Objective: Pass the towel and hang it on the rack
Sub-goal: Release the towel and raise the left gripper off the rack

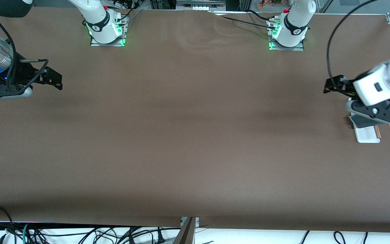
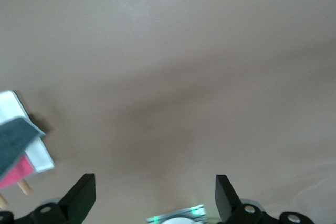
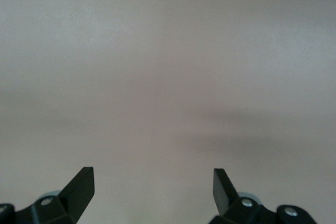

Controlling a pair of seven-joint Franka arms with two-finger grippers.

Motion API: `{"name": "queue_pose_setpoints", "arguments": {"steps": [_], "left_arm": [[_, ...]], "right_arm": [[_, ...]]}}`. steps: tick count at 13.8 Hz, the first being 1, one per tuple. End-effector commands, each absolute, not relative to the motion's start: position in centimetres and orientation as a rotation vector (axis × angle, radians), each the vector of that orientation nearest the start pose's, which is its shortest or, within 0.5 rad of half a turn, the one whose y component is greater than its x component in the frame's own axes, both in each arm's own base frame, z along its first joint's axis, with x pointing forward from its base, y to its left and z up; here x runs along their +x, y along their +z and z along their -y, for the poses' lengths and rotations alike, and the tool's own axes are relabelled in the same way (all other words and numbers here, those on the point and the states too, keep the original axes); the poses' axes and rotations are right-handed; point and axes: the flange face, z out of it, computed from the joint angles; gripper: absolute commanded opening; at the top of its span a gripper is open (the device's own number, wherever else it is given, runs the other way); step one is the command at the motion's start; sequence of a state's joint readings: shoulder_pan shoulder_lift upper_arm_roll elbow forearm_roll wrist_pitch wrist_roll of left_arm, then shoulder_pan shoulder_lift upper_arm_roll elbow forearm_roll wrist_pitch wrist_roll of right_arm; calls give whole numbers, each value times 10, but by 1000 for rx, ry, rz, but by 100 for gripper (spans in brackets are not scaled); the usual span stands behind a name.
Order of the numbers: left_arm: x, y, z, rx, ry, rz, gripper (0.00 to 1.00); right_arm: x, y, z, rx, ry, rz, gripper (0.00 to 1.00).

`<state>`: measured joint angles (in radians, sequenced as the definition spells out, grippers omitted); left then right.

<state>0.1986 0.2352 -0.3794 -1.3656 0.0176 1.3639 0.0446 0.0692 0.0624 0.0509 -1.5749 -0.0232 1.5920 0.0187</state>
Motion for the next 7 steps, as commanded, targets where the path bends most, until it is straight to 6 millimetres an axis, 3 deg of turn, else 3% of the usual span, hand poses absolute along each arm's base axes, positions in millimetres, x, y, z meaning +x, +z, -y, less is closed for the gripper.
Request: {"name": "queue_pose_setpoints", "arguments": {"steps": [1,4,7], "left_arm": [[558,576,88,-3177,245,-135,100],[543,572,62,-3190,51,-45,100],[530,569,71,-3151,56,-79,100]], "right_arm": [[572,593,-64,-3157,66,163,100],[572,593,-65,-3157,66,166,100],[572,593,-65,-3157,66,166,100]]}}
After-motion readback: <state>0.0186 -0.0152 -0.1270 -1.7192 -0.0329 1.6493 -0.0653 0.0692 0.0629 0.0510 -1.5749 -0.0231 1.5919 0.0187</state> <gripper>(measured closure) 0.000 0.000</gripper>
